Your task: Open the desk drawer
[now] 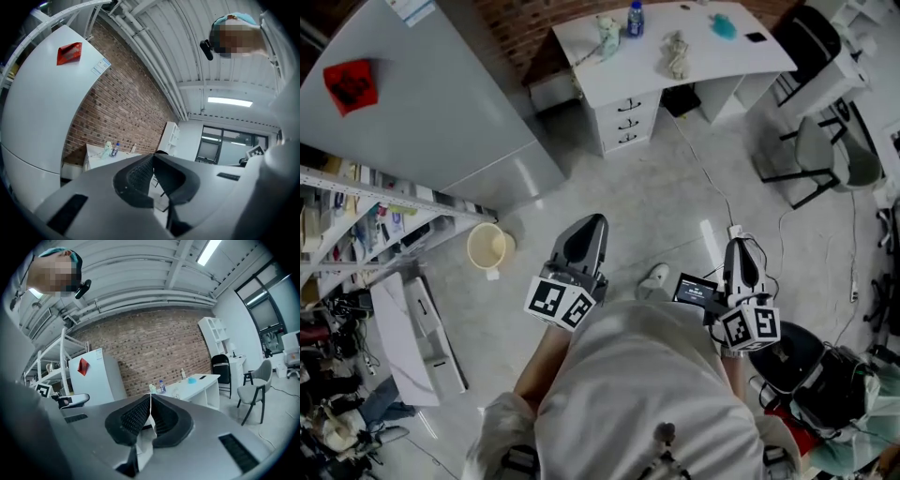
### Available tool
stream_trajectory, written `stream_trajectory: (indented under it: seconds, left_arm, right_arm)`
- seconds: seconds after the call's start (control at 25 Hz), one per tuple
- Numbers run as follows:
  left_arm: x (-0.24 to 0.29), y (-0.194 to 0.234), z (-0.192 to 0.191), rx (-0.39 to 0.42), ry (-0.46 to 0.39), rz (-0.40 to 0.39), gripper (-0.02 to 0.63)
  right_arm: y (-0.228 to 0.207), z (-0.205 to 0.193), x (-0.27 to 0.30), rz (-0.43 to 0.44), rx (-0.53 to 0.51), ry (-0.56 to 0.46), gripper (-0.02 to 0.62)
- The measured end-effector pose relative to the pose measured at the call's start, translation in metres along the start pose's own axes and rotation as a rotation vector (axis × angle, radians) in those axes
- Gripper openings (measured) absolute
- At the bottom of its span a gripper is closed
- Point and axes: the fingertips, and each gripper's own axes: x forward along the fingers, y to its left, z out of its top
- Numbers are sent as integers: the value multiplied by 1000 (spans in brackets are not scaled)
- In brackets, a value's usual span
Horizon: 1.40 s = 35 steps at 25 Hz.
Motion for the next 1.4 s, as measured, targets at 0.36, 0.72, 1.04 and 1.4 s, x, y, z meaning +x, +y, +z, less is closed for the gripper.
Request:
stream_trajectory:
  seconds: [0.36,0.72,1.04,1.4]
  left_arm:
    - [67,-47,-19,89,-14,86,8]
    - [129,-18,-35,60,13,123,9]
    - [219,45,-32,47,21,112,8]
    - [294,123,-20,17,57,122,9]
  right_arm:
    - [-96,30,32,79,-10,20,28]
    - [-133,29,92,81,-4,75,28]
    - [-150,49,184,74,-84,125,28]
    - [-153,72,299,102,-132,133,28]
